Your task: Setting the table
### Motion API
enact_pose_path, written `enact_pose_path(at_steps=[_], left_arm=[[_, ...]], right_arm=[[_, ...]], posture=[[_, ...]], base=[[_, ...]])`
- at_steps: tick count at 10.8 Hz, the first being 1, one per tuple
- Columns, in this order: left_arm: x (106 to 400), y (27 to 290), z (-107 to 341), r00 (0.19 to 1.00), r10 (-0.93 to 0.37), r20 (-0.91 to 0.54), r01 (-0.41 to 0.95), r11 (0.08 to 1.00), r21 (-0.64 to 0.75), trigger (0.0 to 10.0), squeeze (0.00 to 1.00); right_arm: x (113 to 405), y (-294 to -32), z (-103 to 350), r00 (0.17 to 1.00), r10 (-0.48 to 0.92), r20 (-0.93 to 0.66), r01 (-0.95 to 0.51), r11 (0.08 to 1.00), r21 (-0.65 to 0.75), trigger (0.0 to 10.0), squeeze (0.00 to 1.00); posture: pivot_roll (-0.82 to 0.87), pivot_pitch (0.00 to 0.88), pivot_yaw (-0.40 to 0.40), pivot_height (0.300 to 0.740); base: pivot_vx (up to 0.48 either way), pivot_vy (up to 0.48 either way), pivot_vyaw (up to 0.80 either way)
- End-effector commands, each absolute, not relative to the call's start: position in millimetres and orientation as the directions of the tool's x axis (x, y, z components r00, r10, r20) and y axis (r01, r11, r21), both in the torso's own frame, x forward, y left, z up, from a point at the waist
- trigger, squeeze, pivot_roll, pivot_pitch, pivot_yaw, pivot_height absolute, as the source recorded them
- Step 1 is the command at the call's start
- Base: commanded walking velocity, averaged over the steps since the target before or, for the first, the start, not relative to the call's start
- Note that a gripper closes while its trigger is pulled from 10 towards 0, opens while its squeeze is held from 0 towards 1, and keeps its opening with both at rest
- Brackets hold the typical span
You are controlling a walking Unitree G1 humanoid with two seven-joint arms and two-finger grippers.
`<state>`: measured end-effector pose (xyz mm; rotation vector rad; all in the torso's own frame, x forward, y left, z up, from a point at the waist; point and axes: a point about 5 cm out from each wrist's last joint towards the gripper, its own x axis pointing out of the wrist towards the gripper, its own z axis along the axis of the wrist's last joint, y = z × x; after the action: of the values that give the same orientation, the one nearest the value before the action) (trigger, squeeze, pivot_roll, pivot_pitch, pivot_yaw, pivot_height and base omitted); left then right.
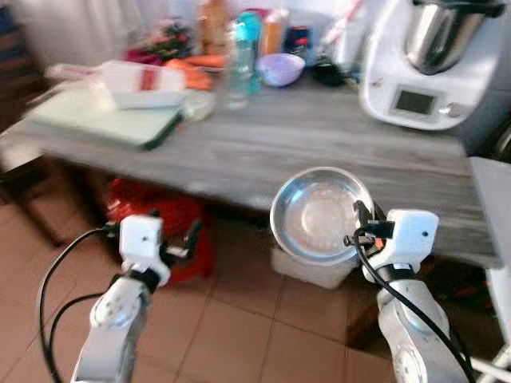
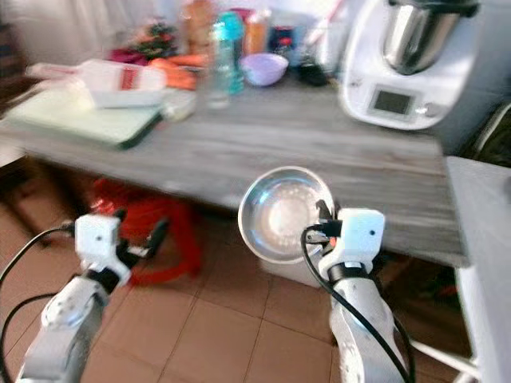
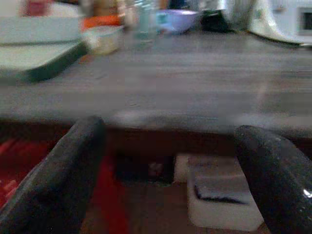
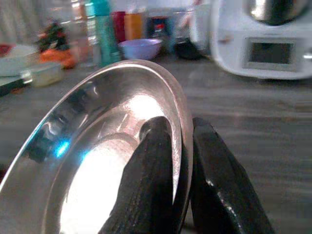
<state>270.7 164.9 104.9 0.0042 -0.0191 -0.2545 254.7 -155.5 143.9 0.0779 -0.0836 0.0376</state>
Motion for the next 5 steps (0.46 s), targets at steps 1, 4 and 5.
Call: enact_pose_path(at_steps=[1, 4, 5], left_arm=[[274.0, 156.1, 107.2, 0.959, -0.282, 0.023, 0.282, 0.959, 0.007, 10.0, 0.0], [274.6, 153.6, 106.2, 0.958, -0.287, 0.019, 0.287, 0.958, 0.002, 10.0, 0.0], [275.5, 151.7, 107.8, 0.957, -0.29, 0.023, 0.29, 0.957, 0.0, 10.0, 0.0]], right_arm=[[254.6, -161.9, 145.4, 0.996, 0.004, 0.091, -0.011, 0.998, 0.069, 10.0, 0.0], [257.7, -158.6, 145.5, 0.995, -0.003, 0.095, -0.005, 0.997, 0.08, 10.0, 0.0], [257.2, -154.5, 144.2, 0.996, 0.016, 0.09, -0.023, 0.996, 0.08, 10.0, 0.0]], posture=[[0.11, 0.066, -0.018, 0.74], [0.1, 0.075, -0.019, 0.74], [0.1, 0.081, -0.018, 0.74]], base=[[0.379, 0.0, 0.0], [0.382, 0.0, 0.0], [0.379, 0.0, 0.0]])
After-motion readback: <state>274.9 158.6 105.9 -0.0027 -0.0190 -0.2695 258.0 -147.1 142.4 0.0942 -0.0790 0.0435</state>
